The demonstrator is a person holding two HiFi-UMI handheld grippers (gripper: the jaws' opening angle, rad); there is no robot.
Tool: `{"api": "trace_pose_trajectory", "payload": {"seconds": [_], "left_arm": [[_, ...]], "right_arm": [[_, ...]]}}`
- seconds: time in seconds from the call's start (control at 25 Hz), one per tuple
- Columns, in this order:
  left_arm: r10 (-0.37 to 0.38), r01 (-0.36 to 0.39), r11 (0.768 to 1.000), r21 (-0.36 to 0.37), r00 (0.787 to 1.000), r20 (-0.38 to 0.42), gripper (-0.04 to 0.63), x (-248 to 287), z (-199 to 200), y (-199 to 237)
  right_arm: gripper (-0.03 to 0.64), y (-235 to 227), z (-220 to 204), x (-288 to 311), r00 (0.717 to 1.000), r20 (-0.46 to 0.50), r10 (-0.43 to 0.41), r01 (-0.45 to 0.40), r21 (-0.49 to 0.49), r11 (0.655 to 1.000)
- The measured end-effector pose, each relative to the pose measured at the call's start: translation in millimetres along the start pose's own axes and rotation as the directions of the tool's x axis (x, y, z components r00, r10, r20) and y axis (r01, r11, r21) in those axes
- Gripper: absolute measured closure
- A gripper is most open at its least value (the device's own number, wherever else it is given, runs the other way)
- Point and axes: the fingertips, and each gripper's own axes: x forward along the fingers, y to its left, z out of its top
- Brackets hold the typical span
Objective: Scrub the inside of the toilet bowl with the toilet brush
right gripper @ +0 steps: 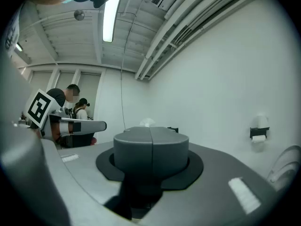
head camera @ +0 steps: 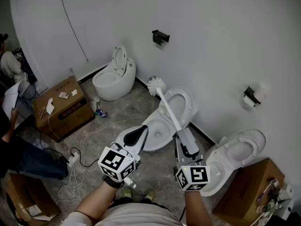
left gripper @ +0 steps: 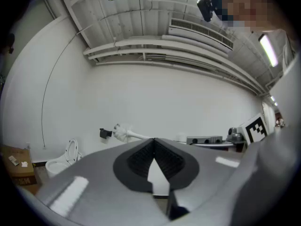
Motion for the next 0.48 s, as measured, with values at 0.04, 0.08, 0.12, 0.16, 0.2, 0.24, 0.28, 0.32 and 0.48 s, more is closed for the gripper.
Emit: {"api": "trace_pose_trajectory", "payload": {"seconds": [0.04, 0.08, 0.12, 0.16, 0.2, 0.24, 0.28, 0.32, 0.48], "left_arm": [[0.000, 0.000, 1.000, 0.002, 1.000, 0.001, 0.589, -1.0, 0.6, -1.1], [0.000, 0.000, 1.000, 0.004, 1.000, 0.003, 0.589, -1.9, 1.1, -2.0], [0.000, 0.000, 1.000, 0.005, 1.000, 0.004, 0.591, -2.5, 1.8, -2.7], [0.000, -0.001, 1.000, 0.007, 1.000, 0.005, 0.589, -2.7, 2.4, -3.0], [0.001, -0.001, 1.000, 0.008, 1.000, 0.005, 0.589, -2.4, 2.8, -3.0], [0.001, -0.001, 1.000, 0.008, 1.000, 0.005, 0.589, -2.0, 2.8, -2.9], [0.001, -0.001, 1.000, 0.008, 1.000, 0.005, 0.589, -1.6, 2.3, -2.9], [0.001, -0.001, 1.000, 0.008, 1.000, 0.003, 0.591, -1.3, 1.4, -3.1], [0.001, -0.001, 1.000, 0.004, 1.000, 0.001, 0.589, -0.6, -0.8, -4.6]], "right_arm": [[0.459, 0.4, 0.3, -1.3, 1.000, 0.000, 0.001, -0.001, -0.001, 1.000], [0.459, 0.8, 0.7, -2.4, 1.000, 0.000, 0.001, -0.001, -0.002, 1.000], [0.459, 1.1, 1.1, -3.0, 1.000, 0.001, 0.002, -0.002, -0.003, 1.000], [0.458, 1.2, 1.4, -3.1, 1.000, 0.001, 0.002, -0.002, -0.004, 1.000], [0.459, 1.1, 1.7, -2.9, 1.000, 0.002, 0.003, -0.003, -0.004, 1.000], [0.459, 0.9, 1.7, -2.6, 1.000, 0.002, 0.003, -0.003, -0.005, 1.000], [0.459, 0.7, 1.4, -2.4, 1.000, 0.002, 0.003, -0.003, -0.005, 1.000], [0.459, 0.4, 0.9, -2.5, 1.000, 0.002, 0.004, -0.004, -0.005, 1.000], [0.459, -0.9, -0.1, -3.5, 1.000, 0.001, 0.003, -0.003, -0.006, 1.000]]}}
